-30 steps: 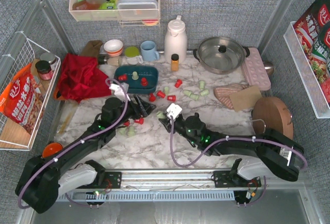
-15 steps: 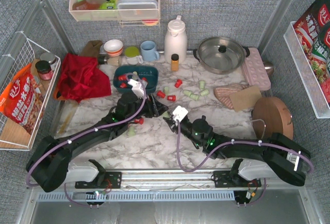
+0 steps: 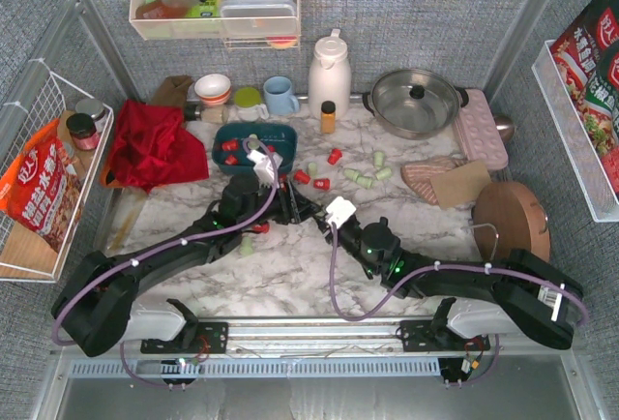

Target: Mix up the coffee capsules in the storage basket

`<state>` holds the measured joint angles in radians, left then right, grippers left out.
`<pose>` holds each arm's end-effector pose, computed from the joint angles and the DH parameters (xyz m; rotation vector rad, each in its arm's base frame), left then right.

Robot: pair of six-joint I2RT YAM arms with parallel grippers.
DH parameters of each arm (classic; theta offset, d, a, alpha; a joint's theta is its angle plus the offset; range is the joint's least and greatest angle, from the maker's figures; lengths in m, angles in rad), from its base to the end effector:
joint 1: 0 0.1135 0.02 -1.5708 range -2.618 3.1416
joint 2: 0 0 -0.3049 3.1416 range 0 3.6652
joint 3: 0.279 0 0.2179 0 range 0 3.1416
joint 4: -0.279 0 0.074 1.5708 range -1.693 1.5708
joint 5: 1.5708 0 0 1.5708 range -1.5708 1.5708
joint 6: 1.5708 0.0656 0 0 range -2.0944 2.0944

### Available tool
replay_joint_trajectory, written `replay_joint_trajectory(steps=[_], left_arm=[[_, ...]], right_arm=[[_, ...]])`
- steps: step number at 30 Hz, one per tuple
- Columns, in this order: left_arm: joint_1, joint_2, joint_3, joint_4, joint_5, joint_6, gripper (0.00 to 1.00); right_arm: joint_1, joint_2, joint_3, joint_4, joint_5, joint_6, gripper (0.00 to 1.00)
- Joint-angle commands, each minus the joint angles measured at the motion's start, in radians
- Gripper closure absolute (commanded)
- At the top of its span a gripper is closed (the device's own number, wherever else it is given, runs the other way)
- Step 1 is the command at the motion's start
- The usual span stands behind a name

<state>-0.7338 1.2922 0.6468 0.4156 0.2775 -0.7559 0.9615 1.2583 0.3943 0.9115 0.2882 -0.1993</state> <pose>0.1908 -0.1962 0.2974 0.1977 1.9848 -1.2693 0.1553 0.1900 0.2898 -0.6402 1.3982 0.3882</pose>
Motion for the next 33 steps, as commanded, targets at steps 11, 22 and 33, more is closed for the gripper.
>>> replay_joint_trajectory(steps=[11,22,33], left_arm=[[-0.001,0.017,-0.006,0.107,0.018,-0.029,0.65],[0.038,-0.051,0.085,-0.060,-0.388,0.118,0.69],[0.324,0.337,0.425,-0.152,-0.478,0.254,0.68]], right_arm=[[0.000,-0.005,0.004,0.052,-0.036,0.002,0.64],[-0.033,-0.010,0.041,-0.055,0.043,0.067,0.29],[-0.358,0.056,0.234,-0.547,0.078,0.441,0.34]])
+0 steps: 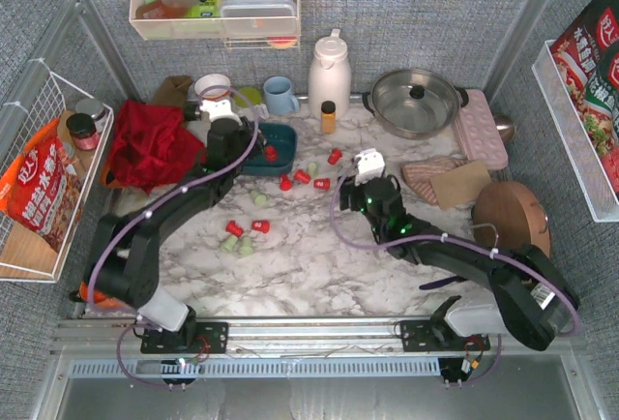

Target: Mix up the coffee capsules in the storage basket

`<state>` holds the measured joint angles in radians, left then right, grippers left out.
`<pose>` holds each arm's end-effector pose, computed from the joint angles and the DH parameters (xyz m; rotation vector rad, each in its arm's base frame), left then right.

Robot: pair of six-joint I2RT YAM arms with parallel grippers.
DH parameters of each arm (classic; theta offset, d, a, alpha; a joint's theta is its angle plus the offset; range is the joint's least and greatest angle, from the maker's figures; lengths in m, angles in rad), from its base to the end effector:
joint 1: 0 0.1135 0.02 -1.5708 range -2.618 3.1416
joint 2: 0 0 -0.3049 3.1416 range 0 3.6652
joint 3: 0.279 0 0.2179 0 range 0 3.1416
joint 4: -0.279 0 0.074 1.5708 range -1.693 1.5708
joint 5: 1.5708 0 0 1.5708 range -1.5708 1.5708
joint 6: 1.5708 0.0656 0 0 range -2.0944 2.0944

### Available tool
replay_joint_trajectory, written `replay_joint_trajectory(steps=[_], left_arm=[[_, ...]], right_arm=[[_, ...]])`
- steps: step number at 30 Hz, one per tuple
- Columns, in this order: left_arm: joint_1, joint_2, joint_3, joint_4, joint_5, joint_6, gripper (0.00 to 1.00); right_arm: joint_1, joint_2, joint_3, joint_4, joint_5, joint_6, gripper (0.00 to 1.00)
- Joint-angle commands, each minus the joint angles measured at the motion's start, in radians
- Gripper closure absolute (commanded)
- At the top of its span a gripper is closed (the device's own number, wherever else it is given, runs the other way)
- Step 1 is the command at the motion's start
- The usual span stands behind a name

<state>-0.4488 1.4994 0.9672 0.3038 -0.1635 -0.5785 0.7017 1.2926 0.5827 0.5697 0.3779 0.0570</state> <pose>0.3149 -0.1398 0.3316 -0.2375 1.8194 -0.5839 0.2202 0.1544 0.2968 -0.2681 1.6858 0.2426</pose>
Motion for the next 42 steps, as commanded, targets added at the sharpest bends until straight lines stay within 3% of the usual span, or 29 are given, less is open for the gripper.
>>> replay_joint_trajectory(steps=[1,4,8,13,17,25,32,42], left_arm=[[0.045,0.177,0.143,-0.050,-0.046,0.095,0.68],[0.051,0.293,0.242,-0.079,-0.100,0.120,0.66],[0.061,0.395,0.316,-0.129,-0.171,0.095,0.30],[0.062,0.369,0.311,-0.165,-0.171,0.060,0.02],[0.059,0.272,0.245,-0.143,-0.130,0.068,0.01],[0.051,0.095,0.091,-0.124,0.087,0.022,0.01],[0.026,-0.013,-0.054,-0.059,0.156,-0.073,0.01],[-0.025,-0.118,-0.165,-0.042,0.139,-0.125,0.01]], right_arm=[[-0.124,0.031,0.055,-0.219,-0.027,0.207,0.35],[-0.195,0.072,0.080,-0.238,-0.091,0.234,0.35],[-0.265,0.162,0.162,-0.303,-0.193,0.214,0.35],[-0.347,0.301,0.321,-0.448,-0.339,0.130,0.35],[-0.384,0.403,0.457,-0.566,-0.401,0.064,0.35],[-0.407,0.532,0.595,-0.672,-0.432,0.068,0.35],[-0.407,0.563,0.588,-0.675,-0.398,0.089,0.35],[-0.381,0.578,0.555,-0.679,-0.371,0.087,0.42]])
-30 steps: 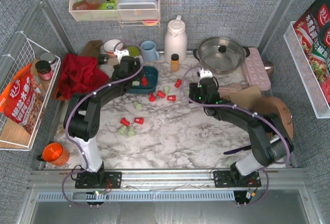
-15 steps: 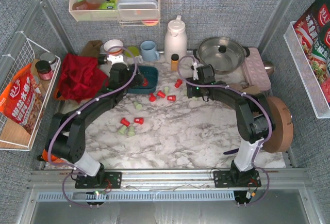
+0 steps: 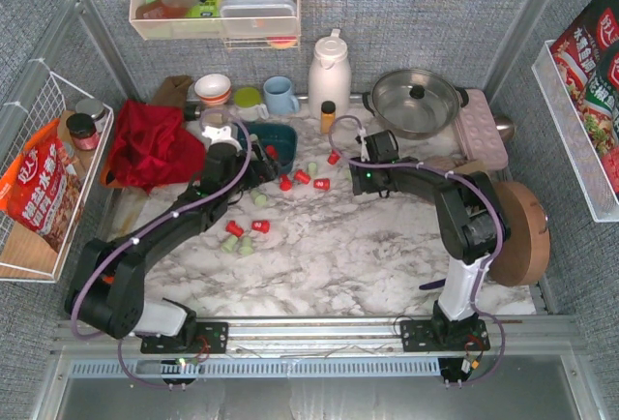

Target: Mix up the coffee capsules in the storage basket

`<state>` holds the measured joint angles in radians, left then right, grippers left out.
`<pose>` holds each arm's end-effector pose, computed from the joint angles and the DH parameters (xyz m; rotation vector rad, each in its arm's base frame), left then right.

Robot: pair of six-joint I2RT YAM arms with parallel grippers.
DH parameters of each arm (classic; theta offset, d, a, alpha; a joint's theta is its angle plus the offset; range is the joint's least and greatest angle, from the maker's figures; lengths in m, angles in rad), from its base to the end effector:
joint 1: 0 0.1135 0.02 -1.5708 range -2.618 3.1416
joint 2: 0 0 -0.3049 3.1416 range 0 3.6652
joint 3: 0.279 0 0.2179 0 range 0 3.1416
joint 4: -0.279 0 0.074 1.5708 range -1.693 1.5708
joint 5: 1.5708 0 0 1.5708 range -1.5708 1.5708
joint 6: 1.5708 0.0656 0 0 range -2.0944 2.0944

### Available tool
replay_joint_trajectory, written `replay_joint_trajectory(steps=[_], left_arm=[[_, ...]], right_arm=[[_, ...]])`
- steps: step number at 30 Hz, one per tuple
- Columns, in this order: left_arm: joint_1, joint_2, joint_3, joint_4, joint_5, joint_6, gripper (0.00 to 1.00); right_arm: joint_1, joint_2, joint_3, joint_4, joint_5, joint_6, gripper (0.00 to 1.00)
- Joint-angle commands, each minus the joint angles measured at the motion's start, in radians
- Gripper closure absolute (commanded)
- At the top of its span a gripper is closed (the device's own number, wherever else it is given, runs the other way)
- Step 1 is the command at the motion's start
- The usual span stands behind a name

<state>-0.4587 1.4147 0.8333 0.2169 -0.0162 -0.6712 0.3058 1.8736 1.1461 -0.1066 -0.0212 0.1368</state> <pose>0.2794 -0.1368 0.3000 -0.2239 1.9943 -0.7263 0.3820 0.1221 0.2067 -0.2139 2.4080 0.2298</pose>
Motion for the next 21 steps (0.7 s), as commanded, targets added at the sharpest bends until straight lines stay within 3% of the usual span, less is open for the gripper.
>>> replay_joint_trajectory(steps=[1,8,16,21], left_arm=[[-0.020,-0.043,-0.043,0.045,-0.015,-0.036,0.01],[-0.047,-0.101,-0.099,0.034,-0.054,-0.048,0.01],[-0.055,-0.133,-0.131,0.036,-0.072,-0.052,0.01],[-0.062,-0.137,-0.133,0.064,-0.036,-0.067,0.01]], right_arm=[[0.020,-0.005,-0.011,0.000,0.037,0.005,0.43],[0.043,-0.029,-0.039,0.050,0.072,-0.019,0.62],[0.065,-0.126,-0.085,0.075,0.076,-0.042,0.67],[0.111,-0.237,-0.168,0.165,-0.010,-0.121,0.68]])
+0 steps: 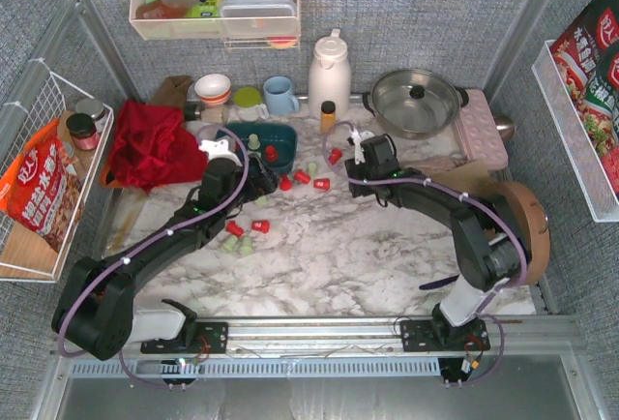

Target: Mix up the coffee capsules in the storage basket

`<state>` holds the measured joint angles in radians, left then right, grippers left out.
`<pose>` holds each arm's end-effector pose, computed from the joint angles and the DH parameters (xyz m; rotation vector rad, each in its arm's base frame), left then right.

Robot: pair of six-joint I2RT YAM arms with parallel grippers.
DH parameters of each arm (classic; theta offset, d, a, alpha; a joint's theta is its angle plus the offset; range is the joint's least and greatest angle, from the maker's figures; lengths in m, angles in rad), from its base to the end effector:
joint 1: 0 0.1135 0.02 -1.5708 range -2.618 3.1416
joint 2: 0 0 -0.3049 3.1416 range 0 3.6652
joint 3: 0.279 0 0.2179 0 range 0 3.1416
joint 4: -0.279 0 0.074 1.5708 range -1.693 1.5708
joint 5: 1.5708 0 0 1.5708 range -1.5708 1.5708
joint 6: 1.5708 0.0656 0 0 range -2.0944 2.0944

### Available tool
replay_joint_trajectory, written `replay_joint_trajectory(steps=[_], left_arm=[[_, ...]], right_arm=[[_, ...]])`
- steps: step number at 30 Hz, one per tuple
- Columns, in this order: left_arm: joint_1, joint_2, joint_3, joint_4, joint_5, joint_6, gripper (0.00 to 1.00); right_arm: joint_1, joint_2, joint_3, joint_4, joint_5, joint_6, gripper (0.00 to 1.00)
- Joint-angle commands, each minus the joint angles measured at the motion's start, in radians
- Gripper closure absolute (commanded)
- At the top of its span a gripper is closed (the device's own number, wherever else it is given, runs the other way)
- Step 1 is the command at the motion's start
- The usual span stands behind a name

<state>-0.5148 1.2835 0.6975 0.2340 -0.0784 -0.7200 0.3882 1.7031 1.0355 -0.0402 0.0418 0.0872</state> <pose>0.2394 -0.1295 0.2920 -0.2586 1.9786 -0.7423 0.3416 0.1367 0.2424 -0.3210 2.2633 0.2014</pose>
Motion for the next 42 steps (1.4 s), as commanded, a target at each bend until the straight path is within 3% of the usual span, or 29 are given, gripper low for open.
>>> replay_joint_trajectory(steps=[1,7,15,33,38,42], left_arm=[[-0.013,-0.005,0.005,0.056,0.042,-0.018,0.01],[-0.092,0.024,0.055,0.087,0.167,0.058,0.06],[-0.156,0.068,0.060,0.125,0.320,0.111,0.23],[-0.180,0.126,0.049,0.270,0.431,0.024,0.32],[-0.182,0.147,0.043,0.319,0.460,0.000,0.47],[-0.184,0.149,0.040,0.346,0.466,-0.004,0.66]], right_arm=[[0.042,-0.103,-0.099,0.153,-0.100,-0.089,0.68],[0.123,-0.267,-0.381,0.634,-0.236,-0.190,0.66],[0.166,-0.325,-0.592,1.033,-0.385,-0.330,0.62],[0.217,-0.345,-0.600,1.041,-0.440,-0.426,0.61],[0.224,-0.358,-0.601,1.028,-0.418,-0.438,0.61],[0.224,-0.362,-0.595,1.009,-0.411,-0.434,0.58]])
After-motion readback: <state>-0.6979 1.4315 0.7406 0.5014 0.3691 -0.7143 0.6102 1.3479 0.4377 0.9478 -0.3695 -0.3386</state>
